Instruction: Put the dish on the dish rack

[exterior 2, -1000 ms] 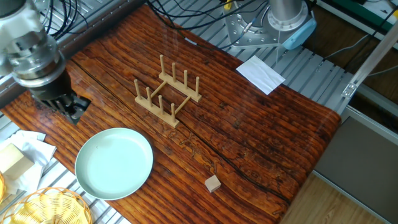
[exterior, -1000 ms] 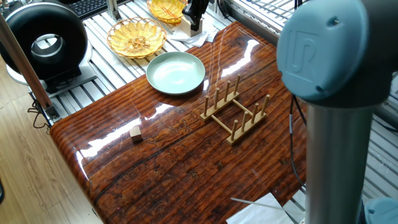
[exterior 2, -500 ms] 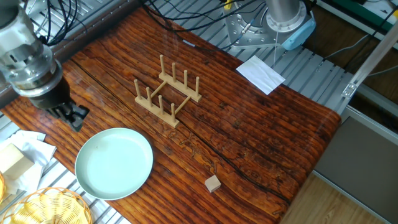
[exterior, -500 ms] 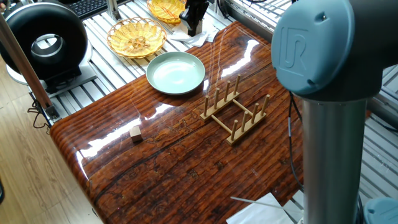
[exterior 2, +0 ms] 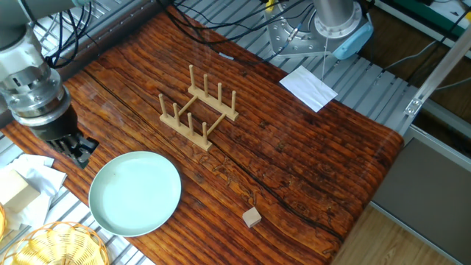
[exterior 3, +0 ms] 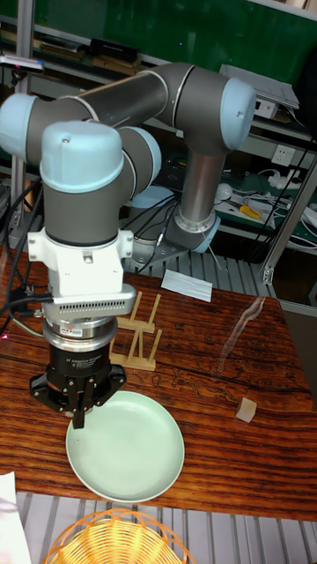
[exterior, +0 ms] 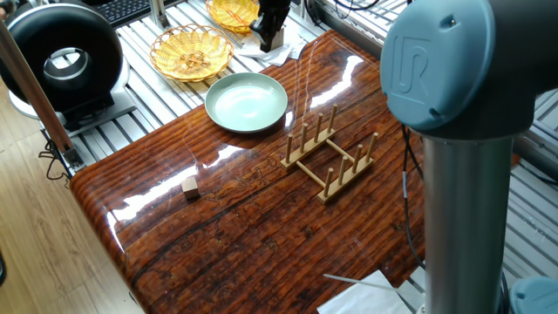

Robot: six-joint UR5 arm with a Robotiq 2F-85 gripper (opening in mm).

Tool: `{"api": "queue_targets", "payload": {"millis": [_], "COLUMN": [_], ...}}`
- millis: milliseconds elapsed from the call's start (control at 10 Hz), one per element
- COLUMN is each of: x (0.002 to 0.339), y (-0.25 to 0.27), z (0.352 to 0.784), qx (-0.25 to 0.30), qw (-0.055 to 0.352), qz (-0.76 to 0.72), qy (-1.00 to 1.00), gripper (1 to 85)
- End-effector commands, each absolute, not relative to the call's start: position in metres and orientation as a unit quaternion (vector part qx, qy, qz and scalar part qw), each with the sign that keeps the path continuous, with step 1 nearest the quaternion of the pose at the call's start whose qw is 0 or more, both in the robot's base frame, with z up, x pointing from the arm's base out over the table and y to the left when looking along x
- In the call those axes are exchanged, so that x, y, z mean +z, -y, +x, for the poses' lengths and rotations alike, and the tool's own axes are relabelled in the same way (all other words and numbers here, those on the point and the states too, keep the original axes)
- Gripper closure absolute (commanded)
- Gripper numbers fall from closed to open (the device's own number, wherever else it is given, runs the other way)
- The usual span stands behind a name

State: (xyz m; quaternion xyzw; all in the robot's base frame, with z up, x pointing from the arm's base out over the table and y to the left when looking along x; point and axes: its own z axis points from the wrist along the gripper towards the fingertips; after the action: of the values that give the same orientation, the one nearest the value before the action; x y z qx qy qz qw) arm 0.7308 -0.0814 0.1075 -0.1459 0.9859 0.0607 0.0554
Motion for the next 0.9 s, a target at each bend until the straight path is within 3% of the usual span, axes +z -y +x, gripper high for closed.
{"api": "queue_targets", "payload": {"millis": [0, 400, 500, 800], "x": [0.102, 0.098, 0.098, 0.09], "y": [0.08, 0.083, 0.082, 0.081], "z": [0.736, 0.719, 0.732, 0.732], "qx": [0.073, 0.075, 0.074, 0.082], "qw": [0.07, 0.041, 0.067, 0.082], "qz": [-0.158, -0.157, -0.144, -0.137], "qy": [-0.982, -0.984, -0.985, -0.984], "gripper": [38.7, 17.7, 16.7, 14.7]}}
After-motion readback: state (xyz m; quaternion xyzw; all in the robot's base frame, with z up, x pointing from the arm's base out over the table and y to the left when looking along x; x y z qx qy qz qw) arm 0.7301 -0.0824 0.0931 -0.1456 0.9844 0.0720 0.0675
